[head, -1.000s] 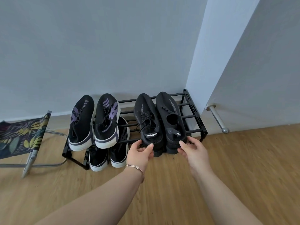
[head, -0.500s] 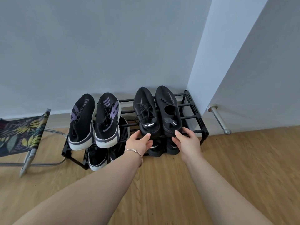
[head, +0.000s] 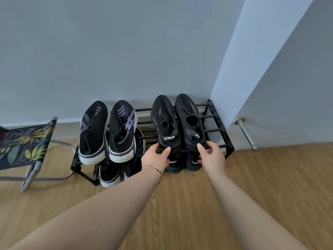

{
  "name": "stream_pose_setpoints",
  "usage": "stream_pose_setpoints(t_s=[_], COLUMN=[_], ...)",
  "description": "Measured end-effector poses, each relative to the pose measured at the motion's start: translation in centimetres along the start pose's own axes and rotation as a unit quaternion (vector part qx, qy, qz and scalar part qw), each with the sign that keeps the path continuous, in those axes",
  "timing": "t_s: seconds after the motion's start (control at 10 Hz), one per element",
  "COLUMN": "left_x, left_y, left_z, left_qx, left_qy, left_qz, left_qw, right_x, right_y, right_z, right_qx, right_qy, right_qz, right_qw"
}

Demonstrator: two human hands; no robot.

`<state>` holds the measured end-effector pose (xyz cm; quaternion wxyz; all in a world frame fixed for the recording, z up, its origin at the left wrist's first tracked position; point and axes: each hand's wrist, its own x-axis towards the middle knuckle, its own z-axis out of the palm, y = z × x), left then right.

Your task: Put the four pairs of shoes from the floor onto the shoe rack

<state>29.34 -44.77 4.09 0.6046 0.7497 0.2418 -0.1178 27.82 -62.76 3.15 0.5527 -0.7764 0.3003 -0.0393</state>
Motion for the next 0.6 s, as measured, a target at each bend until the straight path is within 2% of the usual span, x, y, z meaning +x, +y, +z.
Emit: stream_pose_setpoints(t_s=[0.1,0.2,0.3,0.4,0.6], left_x=[0.4,0.0,-1.4,-3.2,-9.3], left_y=[0.6,1.7,3.3,4.8,12.2], left_z=[-0.5,-1.4,-2.6,-5.0,-12.7], left_qx=[0.165,0.343,0.386,0.453,0.545], left_qy=[0.003,-0.001,-0.031,-0.039,0.033], left_qz=[0.054,0.111,0.143,0.190,0.221], left_qw=[0.985,0.933,0.911,0.870,0.808], right_x=[0.0,-0.1,-0.8,-2.8,-9.5], right_y=[-0.2,-1.2,-3.4,-6.9,-17.0], right_z=[-0.4,-1.3,-2.4,-3.0,-4.8], right_qx=[-0.156,-0.293,-0.424,-0.492,-0.536], right_qy=[0.029,0.030,0.030,0.040,0.039], right_qz=[-0.090,-0.161,-0.214,-0.239,-0.297], right_qw=[0.983,0.942,0.880,0.836,0.790])
